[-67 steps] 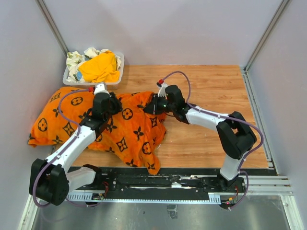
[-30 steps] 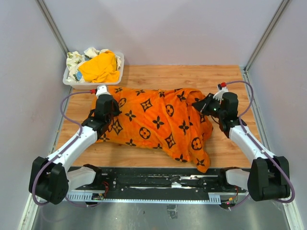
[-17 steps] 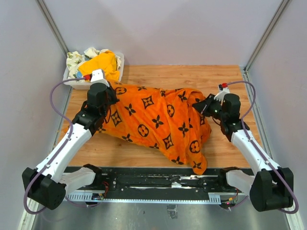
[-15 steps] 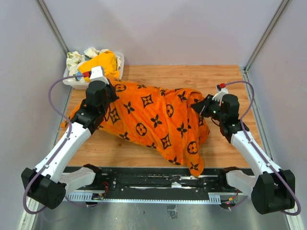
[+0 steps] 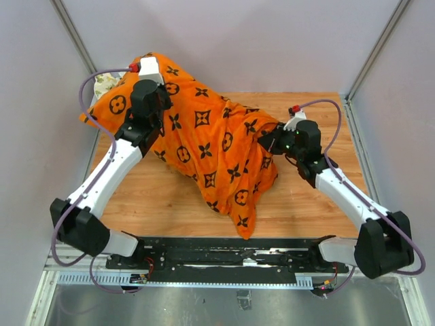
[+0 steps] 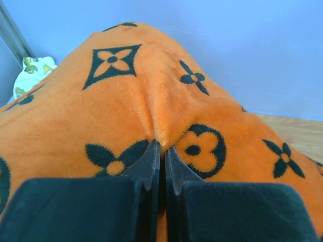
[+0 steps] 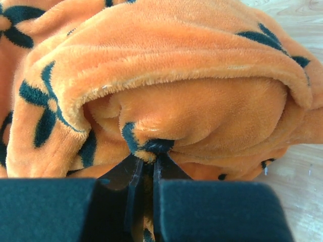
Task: Remove the pillowcase from the pillow
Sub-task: Adjust the pillow at the center of the board.
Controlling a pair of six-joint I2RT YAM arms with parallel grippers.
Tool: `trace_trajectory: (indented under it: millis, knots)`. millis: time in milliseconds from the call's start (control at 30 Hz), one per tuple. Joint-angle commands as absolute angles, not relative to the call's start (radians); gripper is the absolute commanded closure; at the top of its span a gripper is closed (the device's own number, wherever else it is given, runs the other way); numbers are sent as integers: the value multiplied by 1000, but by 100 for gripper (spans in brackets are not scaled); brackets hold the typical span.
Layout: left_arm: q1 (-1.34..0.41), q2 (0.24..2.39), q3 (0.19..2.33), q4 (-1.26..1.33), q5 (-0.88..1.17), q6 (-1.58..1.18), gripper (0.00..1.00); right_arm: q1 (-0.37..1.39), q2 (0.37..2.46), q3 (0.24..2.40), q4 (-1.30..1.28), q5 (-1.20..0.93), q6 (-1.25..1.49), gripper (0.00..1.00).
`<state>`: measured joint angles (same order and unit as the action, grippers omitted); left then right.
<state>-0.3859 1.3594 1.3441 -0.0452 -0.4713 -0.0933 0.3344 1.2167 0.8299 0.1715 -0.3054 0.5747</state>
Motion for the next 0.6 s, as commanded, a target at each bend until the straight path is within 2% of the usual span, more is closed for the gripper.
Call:
trace_trajectory:
  millis: [0, 33, 67, 100, 133, 167, 267, 400, 567]
  knots:
    - [-351, 1496, 1412, 7, -454, -77, 88, 364, 1321, 928, 261, -308, 590, 95]
    - [-342, 1522, 1412, -8, -440, -89, 70, 364, 1351, 944, 242, -323, 584, 84]
    - [-337, 1540, 1407, -17, -427, -95, 44, 364, 1376, 956, 223, -338, 577, 67]
    - [-335, 1548, 1404, -23, -419, -96, 22, 364, 1390, 962, 206, -345, 570, 51]
    - [-334, 1549, 1403, -27, -417, -96, 10, 364, 1395, 960, 191, -342, 562, 40]
    - [-334, 1539, 1401, -28, -410, -97, 4, 364, 1388, 952, 176, -331, 550, 32]
    - [-336, 1469, 1377, -15, -309, -78, 1, 358, 1323, 906, 128, -243, 515, 17]
    - [-410, 1339, 1271, 19, 15, 66, 1, 322, 1230, 830, 101, -205, 504, 15]
    - [-625, 1253, 1119, 105, 162, 171, 1, 301, 1161, 752, 89, -162, 514, 16]
